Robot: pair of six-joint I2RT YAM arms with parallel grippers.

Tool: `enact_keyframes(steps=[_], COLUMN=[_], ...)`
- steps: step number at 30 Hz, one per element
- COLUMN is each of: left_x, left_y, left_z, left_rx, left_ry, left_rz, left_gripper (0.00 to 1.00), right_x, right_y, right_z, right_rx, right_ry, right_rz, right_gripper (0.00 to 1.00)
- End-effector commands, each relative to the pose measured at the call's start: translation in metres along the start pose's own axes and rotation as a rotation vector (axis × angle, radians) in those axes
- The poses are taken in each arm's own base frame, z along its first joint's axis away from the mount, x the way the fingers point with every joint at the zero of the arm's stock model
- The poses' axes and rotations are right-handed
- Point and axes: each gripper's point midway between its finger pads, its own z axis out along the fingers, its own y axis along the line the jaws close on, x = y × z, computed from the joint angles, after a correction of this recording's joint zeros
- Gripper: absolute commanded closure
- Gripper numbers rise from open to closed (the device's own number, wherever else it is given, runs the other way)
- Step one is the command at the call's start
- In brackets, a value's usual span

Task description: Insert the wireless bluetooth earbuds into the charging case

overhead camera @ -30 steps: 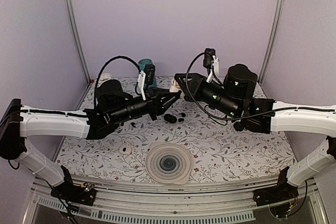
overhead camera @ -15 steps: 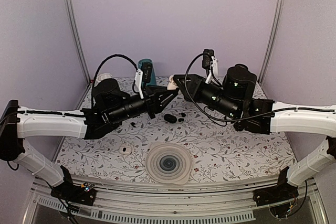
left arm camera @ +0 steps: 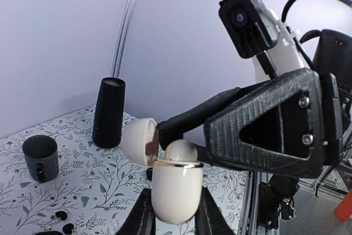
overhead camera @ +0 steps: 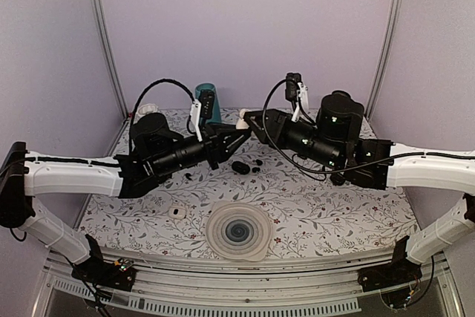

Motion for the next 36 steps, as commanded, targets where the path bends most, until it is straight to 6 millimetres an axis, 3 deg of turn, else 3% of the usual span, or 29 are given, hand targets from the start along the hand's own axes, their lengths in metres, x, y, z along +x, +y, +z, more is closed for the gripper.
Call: enact_keyframes(steps=[1, 12, 22, 30, 36], left_x=[-0.04, -0.037, -0.037, -0.034, -0.036], left_y=[-0.013, -0.015, -0.015, -0.004, 0.0], left_z=[-0.012, -0.017, -0.023, -0.036, -0.045], left_rx=[0.061, 0.134, 0.185, 0.164, 0.137], left_ry=[-0.128, -0.113, -0.1, -0.084, -0.076], left_rz=[0.009, -0.01, -0.012, -0.02, -0.013], left_gripper=[1.0, 1.0, 1.0, 1.0, 1.0], right_x=[0.003, -0.021, -0.032, -0.025, 0.012], right_y=[0.0, 0.0, -0.014, -0.091, -0.158], right_z=[-0.01, -0.025, -0.034, -0.046, -0.059], right_rx=[0.013, -0.002, 0.052, 0.212, 0.356], right_ry=[0.061, 0.043, 0.054, 0.17, 0.296], right_rz=[-0.006, -0.022, -0.076, -0.057, -0.039], right_gripper=[0.58, 0.54, 0.49, 0.47, 0.47])
